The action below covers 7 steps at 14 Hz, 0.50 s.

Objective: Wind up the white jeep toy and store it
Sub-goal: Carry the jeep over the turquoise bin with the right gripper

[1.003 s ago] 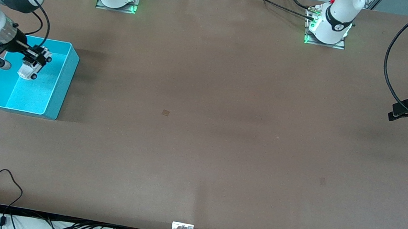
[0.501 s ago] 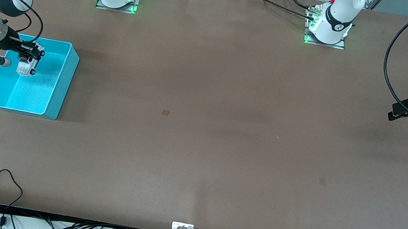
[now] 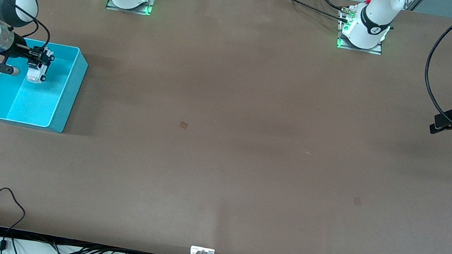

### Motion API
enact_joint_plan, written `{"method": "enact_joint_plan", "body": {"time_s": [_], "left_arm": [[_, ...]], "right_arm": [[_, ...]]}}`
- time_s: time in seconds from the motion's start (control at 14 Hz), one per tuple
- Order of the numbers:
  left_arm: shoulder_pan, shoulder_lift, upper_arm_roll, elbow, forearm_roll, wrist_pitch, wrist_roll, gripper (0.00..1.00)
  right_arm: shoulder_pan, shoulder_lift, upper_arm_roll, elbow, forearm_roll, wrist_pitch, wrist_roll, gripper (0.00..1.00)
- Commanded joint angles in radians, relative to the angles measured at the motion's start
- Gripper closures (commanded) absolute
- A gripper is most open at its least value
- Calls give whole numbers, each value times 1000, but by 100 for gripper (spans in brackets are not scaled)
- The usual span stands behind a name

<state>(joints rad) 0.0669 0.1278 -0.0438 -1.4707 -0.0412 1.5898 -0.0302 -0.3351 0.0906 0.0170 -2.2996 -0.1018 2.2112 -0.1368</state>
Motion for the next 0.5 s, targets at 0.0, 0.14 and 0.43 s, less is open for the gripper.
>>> {"method": "enact_joint_plan", "body": {"time_s": [0.0,0.14,0.43], "left_arm": [[2,-8,-4,-7,0,-7,10,0],[2,-7,-2,-7,0,-5,10,0],[1,-7,-4,-7,0,-5,10,0]], "right_arm": [[-21,38,11,-8,-32,45,-3,86],[-33,75,11,-8,-32,62,-3,86],[-44,116,11,-6,-32,82,-3,86]]}}
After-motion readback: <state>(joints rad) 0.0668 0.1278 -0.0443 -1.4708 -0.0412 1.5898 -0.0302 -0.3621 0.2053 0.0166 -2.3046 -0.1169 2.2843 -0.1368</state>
